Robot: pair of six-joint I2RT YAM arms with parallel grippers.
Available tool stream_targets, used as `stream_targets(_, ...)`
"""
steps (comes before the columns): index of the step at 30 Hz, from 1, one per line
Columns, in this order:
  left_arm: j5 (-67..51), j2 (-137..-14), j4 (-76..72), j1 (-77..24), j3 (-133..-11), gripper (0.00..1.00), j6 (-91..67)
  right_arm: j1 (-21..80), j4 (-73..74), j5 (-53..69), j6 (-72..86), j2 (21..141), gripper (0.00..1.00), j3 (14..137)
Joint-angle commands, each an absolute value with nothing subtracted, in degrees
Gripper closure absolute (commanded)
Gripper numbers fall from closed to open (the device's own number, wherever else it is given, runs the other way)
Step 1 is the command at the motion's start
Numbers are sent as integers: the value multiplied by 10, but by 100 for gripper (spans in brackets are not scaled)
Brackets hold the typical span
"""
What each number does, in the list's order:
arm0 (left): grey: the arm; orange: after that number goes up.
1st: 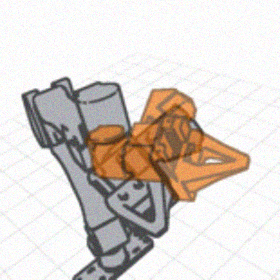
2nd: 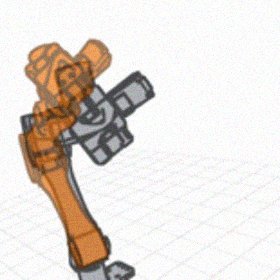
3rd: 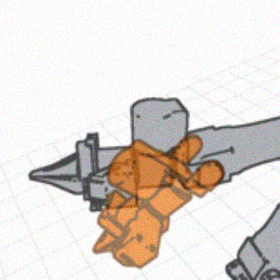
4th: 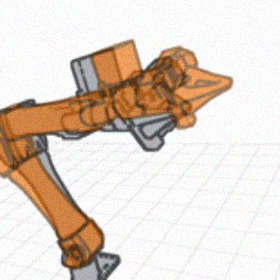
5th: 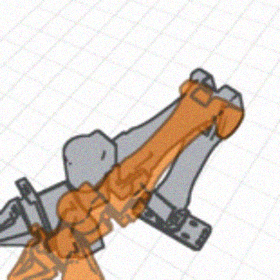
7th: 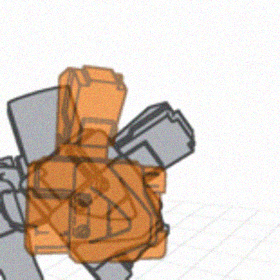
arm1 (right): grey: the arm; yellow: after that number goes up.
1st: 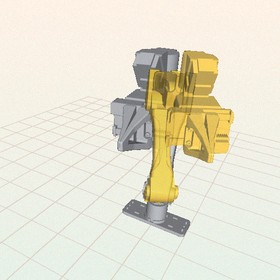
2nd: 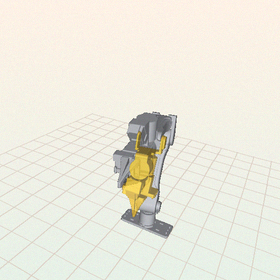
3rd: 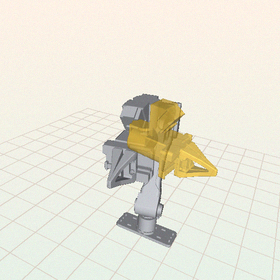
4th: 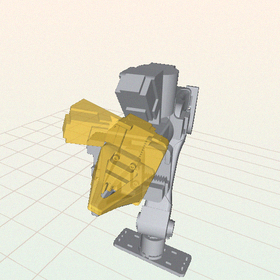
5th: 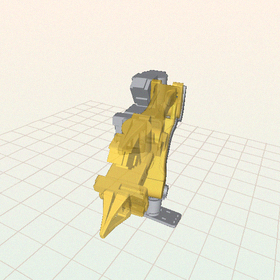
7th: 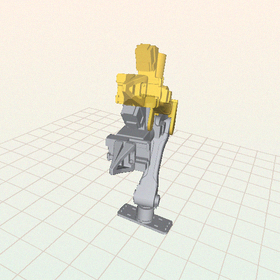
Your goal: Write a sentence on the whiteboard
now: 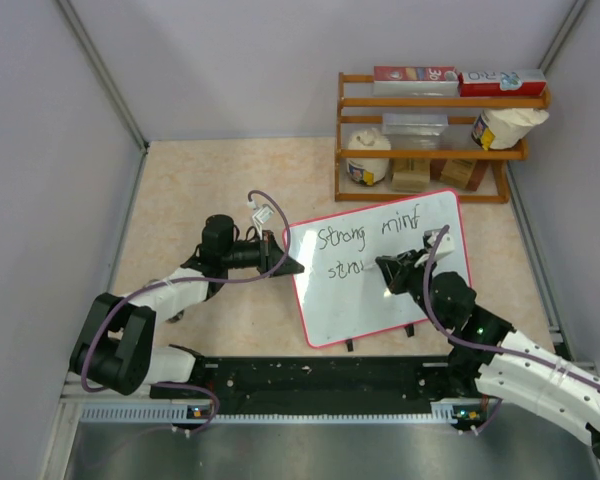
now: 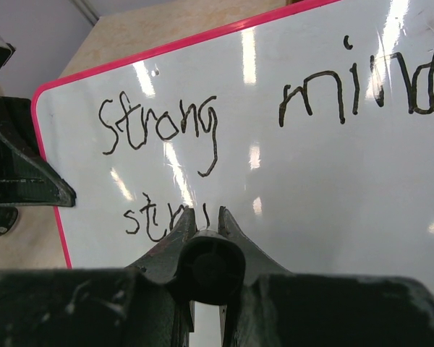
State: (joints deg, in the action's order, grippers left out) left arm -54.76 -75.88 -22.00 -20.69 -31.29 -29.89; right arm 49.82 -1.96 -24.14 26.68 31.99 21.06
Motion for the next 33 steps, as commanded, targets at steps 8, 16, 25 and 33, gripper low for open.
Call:
stream_targets(8,-478,-764,-193,-213,-294,100,-188,494,-24,-269,251,335,100,230)
stream_targets(16,-478,-762,-194,-214,-291,100,-188,490,-47,-277,251,362,100,251)
stream_targets(25,-479,-762,-197,-214,-290,100,-188,479,-42,-285,250,365,100,258)
stream_targets(33,-478,-762,-196,-214,-289,100,-188,463,-21,-283,241,352,100,255)
